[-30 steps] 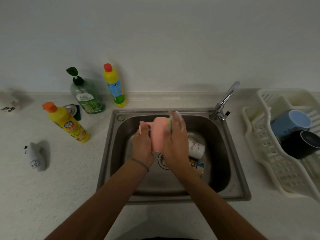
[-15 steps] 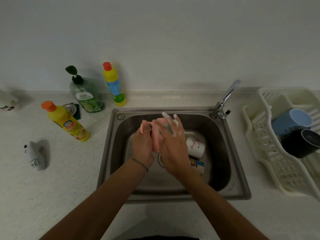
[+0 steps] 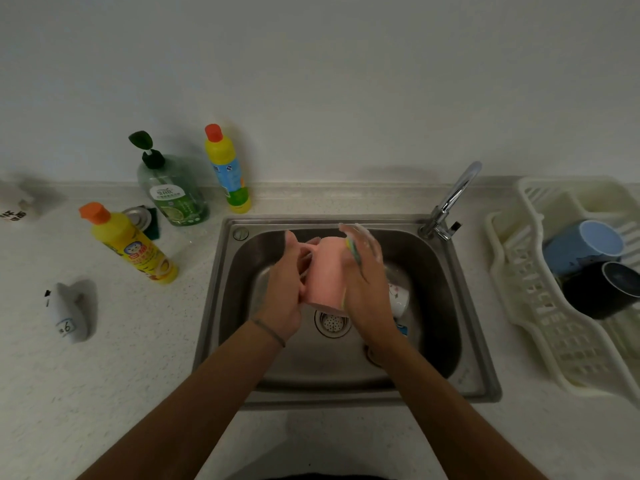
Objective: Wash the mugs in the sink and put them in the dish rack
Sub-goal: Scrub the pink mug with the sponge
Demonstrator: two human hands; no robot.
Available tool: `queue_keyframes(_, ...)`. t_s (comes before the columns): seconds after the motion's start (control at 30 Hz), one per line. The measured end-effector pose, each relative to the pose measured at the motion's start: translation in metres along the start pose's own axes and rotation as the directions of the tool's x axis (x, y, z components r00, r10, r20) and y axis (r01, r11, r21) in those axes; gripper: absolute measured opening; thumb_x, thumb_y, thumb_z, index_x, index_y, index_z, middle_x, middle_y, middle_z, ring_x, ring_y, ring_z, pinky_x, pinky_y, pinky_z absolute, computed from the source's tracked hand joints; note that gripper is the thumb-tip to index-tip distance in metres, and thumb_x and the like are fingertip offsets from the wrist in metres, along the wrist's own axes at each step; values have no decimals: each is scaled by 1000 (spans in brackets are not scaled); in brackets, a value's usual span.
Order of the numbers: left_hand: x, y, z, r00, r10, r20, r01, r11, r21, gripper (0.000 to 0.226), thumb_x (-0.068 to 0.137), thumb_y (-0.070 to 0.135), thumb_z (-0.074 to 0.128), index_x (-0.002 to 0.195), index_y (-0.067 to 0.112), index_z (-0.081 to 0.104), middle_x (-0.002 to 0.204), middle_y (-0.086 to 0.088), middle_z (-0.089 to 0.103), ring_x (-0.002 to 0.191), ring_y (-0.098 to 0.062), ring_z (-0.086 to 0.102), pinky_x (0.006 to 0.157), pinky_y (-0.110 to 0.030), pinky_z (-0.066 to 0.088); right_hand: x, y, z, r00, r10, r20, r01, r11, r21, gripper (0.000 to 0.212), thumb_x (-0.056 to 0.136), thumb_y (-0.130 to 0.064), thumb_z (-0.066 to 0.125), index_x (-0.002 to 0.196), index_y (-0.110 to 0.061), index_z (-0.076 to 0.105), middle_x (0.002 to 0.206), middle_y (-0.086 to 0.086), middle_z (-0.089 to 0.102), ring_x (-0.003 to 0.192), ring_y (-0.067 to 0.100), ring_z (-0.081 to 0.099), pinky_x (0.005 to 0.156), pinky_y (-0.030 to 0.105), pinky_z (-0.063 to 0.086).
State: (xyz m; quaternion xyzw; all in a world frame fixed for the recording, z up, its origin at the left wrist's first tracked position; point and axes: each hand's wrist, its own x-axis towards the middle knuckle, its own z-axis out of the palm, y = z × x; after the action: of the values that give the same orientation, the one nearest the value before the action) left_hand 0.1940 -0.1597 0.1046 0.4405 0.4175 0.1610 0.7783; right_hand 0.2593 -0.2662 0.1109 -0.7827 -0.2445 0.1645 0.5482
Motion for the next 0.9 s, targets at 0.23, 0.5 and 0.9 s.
queue_keyframes(0.23,-5,1,-5,935,-222,277,260,959,-110,72,89,66,55,144,21,53,139,-17,63,125,-36,62,94,-49,55,8,-1,-13,992,75,102,-82,995,62,38,109,-30,37,144,-41,46,151,-7,39,110,-3,51,77,14,47)
queue_keyframes(0.5,-3,-10,-11,985,9,171,-10,1000,3,54,107,50,39,139,10,56,126,-14,71,116,-25,70,78,-29,61,-17,6,18,940,-206,273,329,763,-556,57,102,-48,15,156,-34,28,169,-5,11,156,25,-2,124,38,5)
queue_keyframes(0.9,-13,-7,-2,988,-18,153,2,995,100,56,108,53,27,136,16,59,119,-6,73,108,-18,71,78,-27,60,-1,10,19,974,-72,213,170,856,-488,55,104,-38,31,158,-32,25,168,-2,14,154,25,15,124,42,22)
